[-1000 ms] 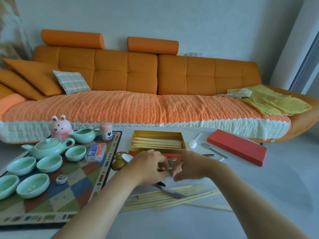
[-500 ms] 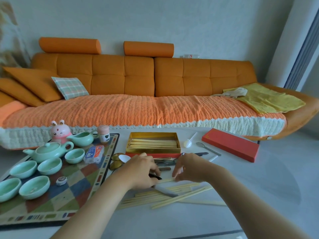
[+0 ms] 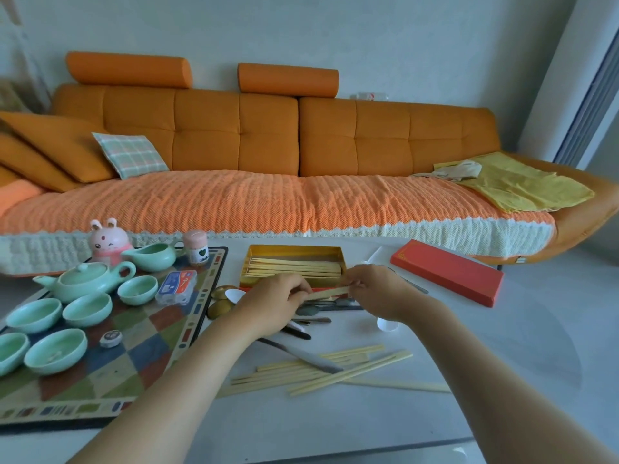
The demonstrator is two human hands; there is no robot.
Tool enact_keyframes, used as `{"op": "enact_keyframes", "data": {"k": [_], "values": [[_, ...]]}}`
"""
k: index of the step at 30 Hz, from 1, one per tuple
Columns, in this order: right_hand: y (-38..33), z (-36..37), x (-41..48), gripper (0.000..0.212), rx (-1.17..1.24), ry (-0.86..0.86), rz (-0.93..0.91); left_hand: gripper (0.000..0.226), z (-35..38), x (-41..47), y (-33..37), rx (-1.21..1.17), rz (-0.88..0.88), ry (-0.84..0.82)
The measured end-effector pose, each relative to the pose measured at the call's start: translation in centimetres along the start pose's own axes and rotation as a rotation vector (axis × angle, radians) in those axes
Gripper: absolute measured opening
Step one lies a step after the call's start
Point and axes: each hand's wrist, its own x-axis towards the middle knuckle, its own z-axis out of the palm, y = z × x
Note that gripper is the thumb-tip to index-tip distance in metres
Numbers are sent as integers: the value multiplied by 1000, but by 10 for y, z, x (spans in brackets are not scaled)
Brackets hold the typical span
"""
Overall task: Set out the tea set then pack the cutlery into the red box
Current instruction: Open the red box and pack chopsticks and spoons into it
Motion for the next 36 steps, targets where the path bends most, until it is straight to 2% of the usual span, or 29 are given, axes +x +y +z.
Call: {"op": "enact_keyframes", "data": {"k": [4, 7, 9, 13, 20, 26, 30, 32, 36], "values": [[-10, 0, 15, 35, 29, 114, -16, 15, -14, 15, -8, -6, 78, 205], [-10, 4, 33, 37, -7, 235, 10, 17, -19, 27, -28, 113, 103, 387], [-8, 9, 48, 39, -46, 274, 53, 26, -20, 33, -43, 202, 79, 442], [-4, 26, 80, 41, -96, 238, 100, 38, -22, 44, -63, 278, 70, 354], [-7, 46, 118, 36, -189, 189, 109, 54, -14, 57, -81, 342, -44, 26], [-9, 48, 128, 46, -234, 194, 108, 56, -14, 64, -86, 444, -32, -18], [-14, 49, 120, 32, -130, 32, 15, 54, -14, 63, -85, 457, -14, -47], [-14, 49, 115, 31, -121, 6, 10, 54, -14, 62, -85, 433, -15, -32], [-16, 43, 102, 35, -78, 94, -23, 56, -14, 54, -75, 434, 27, 17]]}}
